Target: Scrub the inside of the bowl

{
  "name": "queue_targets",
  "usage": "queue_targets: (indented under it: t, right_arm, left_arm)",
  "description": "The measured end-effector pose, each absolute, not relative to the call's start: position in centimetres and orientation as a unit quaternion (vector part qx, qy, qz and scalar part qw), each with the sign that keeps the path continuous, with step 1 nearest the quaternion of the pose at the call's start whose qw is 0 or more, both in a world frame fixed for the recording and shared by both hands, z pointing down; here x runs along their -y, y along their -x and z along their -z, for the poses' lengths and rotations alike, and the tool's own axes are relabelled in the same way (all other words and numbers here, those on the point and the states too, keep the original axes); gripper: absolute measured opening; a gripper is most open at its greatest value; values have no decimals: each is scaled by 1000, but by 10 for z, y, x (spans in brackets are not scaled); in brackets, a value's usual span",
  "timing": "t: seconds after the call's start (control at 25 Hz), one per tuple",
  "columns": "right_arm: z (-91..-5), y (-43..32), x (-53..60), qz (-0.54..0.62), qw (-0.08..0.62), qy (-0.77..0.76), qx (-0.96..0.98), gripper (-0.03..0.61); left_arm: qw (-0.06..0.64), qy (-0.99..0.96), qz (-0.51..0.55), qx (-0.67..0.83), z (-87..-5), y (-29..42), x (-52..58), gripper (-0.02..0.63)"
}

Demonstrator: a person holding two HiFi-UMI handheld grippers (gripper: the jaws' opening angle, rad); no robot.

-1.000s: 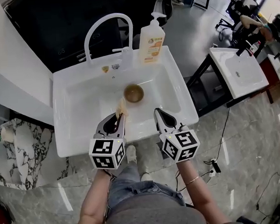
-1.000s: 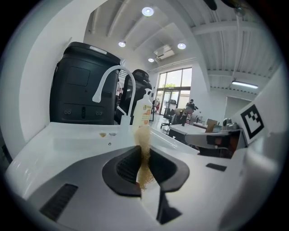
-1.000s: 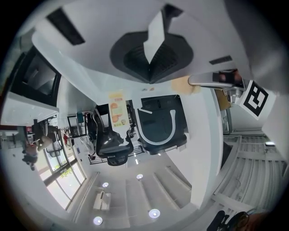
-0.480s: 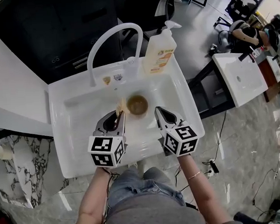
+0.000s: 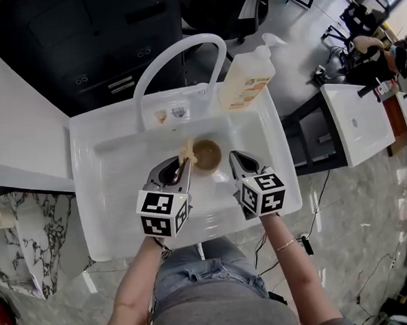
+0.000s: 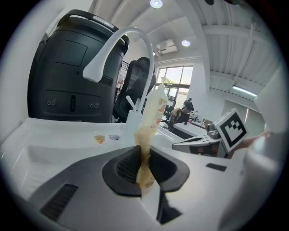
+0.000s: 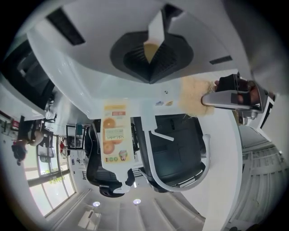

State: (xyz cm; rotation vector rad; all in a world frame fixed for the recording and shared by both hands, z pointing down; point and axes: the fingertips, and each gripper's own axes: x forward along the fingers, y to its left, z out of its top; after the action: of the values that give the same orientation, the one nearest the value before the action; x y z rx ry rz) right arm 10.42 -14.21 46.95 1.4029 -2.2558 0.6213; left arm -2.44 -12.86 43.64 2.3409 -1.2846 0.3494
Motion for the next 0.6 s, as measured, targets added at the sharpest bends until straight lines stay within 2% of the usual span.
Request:
queue_targets:
  t: [0.6]
  right_arm:
    - [-557, -106, 188, -281, 310, -434, 798, 11]
  left_arm:
    - [264, -817, -150, 491, -472, 17, 155, 49]
